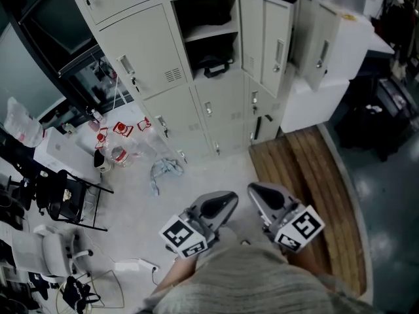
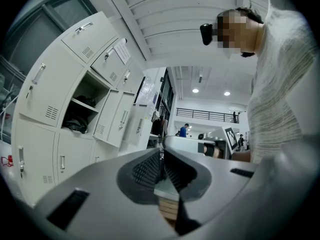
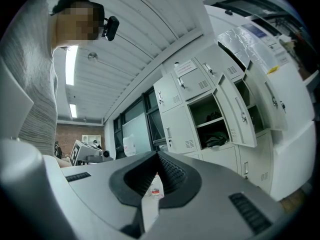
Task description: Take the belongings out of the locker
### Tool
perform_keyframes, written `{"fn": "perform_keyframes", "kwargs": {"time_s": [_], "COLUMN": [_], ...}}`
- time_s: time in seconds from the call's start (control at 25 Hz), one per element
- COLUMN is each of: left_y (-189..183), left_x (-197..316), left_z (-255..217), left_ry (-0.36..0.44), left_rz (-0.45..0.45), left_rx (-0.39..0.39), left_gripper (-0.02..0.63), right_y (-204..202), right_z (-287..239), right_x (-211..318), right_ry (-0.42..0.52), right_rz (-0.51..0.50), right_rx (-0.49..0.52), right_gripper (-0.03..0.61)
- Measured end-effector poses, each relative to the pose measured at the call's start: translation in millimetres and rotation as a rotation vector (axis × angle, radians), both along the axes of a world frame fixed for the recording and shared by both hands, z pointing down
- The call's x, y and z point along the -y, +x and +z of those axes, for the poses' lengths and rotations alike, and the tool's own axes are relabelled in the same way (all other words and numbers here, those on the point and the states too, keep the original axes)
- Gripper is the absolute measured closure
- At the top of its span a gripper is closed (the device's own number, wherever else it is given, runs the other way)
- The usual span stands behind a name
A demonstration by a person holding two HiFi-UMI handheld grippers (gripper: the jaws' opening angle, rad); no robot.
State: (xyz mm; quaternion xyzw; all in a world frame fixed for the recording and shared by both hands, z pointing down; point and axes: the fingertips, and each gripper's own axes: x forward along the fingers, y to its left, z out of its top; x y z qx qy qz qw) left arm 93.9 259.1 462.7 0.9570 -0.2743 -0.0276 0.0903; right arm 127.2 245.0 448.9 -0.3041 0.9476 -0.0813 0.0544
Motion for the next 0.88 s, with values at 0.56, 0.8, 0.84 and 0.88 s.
{"fn": "perform_keyframes", "kwargs": {"time_s": [0.56,0.8,0.84,0.88], "left_y": [-38,-74,-80,-86], "left_x": [115,180,190,198], "left_z": [1,-13,-17,-21], "left_ry": [-0.013,0.04,0.047,0.057], "left_rz": [0.055,0.084,0.087,0.092], "left_rx": [-0.045,-0.021,-0.023,-0.024], "left_gripper": [0.584,0.584,0.586,0.584], "right_y": [-36,-69,-75,-81], "right_z": [-6,-17,-20,-23], "right_x": [112,177,186,195], "right_ry": [-0.012,0.009,0.008,0.01], "right_rz": [0.074,0.081,0.082,0.084], "right_rx": [-0.046,-0.068,-0.073,-0.078], "right_gripper": [0.577,0.577,0.577,0.577]}}
